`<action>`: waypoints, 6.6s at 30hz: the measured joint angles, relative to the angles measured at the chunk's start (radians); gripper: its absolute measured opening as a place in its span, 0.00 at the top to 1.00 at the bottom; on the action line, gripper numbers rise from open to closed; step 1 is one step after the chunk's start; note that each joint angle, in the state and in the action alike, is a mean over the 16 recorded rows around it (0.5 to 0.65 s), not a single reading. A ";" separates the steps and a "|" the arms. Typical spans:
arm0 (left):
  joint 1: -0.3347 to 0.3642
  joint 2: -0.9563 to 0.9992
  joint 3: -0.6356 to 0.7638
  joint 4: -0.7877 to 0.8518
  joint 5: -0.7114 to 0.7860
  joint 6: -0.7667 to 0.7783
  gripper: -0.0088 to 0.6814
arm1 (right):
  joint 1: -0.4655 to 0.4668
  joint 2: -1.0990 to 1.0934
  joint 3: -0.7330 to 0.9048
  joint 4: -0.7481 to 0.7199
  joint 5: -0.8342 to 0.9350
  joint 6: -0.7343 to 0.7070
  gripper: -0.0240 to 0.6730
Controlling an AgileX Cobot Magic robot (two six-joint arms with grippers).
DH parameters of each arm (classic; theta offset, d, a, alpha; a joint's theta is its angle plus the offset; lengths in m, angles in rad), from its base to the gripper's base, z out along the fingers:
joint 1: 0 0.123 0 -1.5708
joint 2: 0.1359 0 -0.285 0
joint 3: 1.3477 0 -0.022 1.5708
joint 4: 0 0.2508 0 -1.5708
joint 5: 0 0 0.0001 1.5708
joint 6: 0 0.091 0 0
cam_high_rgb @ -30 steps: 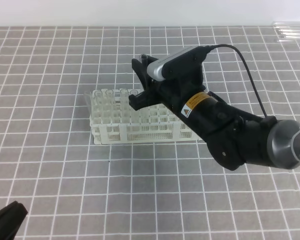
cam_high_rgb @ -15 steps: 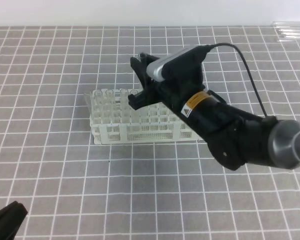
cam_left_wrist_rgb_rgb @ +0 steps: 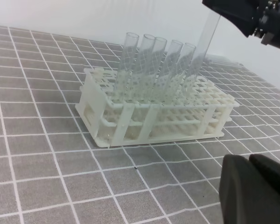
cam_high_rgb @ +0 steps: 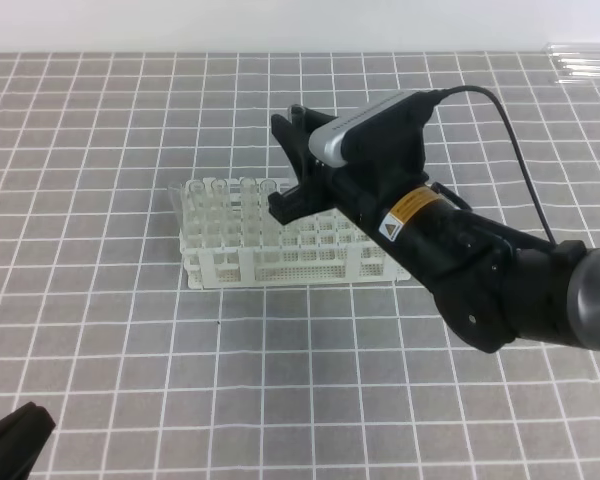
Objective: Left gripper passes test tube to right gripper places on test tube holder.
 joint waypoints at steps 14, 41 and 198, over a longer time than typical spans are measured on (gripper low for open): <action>0.000 0.000 0.001 0.000 0.000 0.000 0.99 | 0.008 0.028 0.011 0.000 -0.042 0.021 0.82; 0.000 -0.001 -0.003 -0.001 0.000 -0.001 0.99 | 0.008 0.058 0.011 0.030 -0.072 0.007 0.82; 0.000 0.000 -0.003 0.015 0.042 -0.001 0.99 | -0.612 -1.836 1.034 0.097 1.133 0.029 0.98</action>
